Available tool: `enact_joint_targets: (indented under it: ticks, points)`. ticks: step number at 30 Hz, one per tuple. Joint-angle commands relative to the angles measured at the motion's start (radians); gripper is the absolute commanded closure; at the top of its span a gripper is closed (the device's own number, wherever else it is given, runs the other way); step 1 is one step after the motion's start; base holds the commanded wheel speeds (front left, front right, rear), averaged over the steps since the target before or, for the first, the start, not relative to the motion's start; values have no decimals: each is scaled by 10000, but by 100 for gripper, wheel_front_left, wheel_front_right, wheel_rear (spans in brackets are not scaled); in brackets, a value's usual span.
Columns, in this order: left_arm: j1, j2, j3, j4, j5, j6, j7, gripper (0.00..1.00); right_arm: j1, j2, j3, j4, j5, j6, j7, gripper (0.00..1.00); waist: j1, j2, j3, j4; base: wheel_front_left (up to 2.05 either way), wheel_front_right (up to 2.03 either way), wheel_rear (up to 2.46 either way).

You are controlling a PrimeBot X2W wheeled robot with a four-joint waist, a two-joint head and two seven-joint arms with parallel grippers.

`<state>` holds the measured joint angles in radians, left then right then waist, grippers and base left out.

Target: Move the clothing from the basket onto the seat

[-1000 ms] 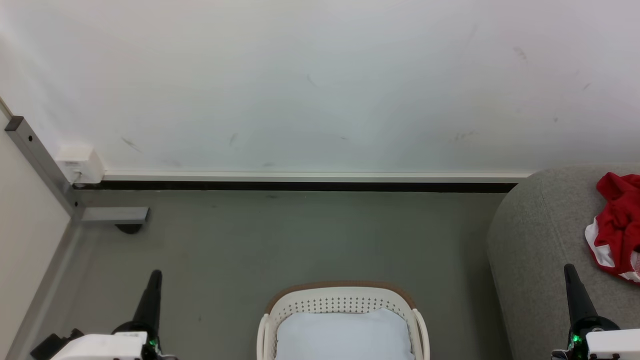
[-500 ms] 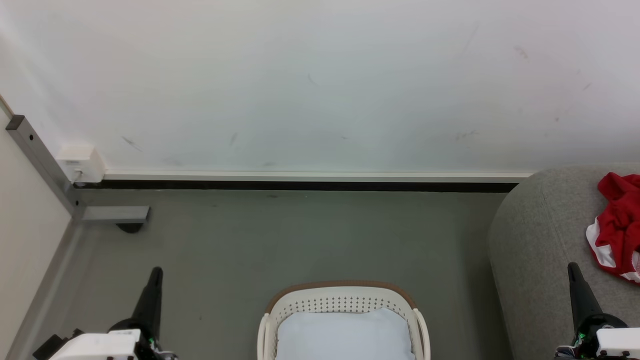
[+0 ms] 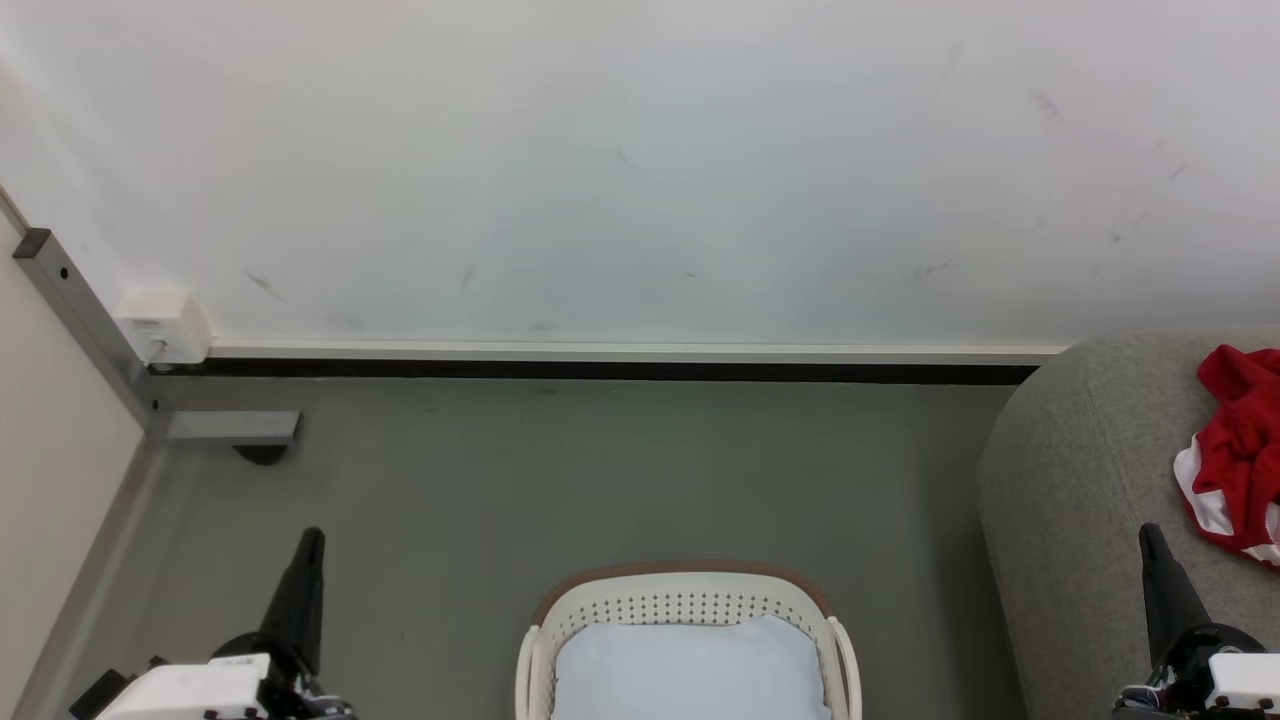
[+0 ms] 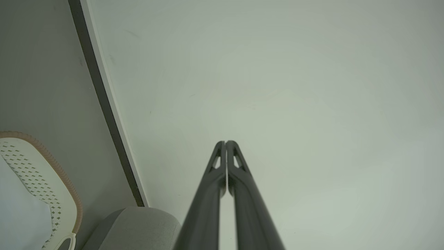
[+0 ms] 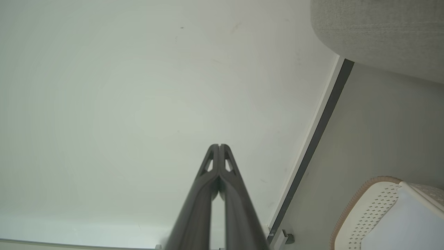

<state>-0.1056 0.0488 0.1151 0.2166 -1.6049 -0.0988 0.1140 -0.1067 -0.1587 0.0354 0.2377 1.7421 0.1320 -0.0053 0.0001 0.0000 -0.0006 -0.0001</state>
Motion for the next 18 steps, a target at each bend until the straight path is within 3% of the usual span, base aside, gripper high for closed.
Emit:
enact_joint_targets:
  ticks: [1,18]
  points:
    - [-99,17,30,-44,-126,4,42,100,-119,-83,-8,30,2,-24,17,100,-1,0,0,0,0,0,0]
    - [-98,17,30,-43,-126,4,42,100,-112,-112,35,19,39,-24,-16,100,-1,0,0,0,0,0,0]
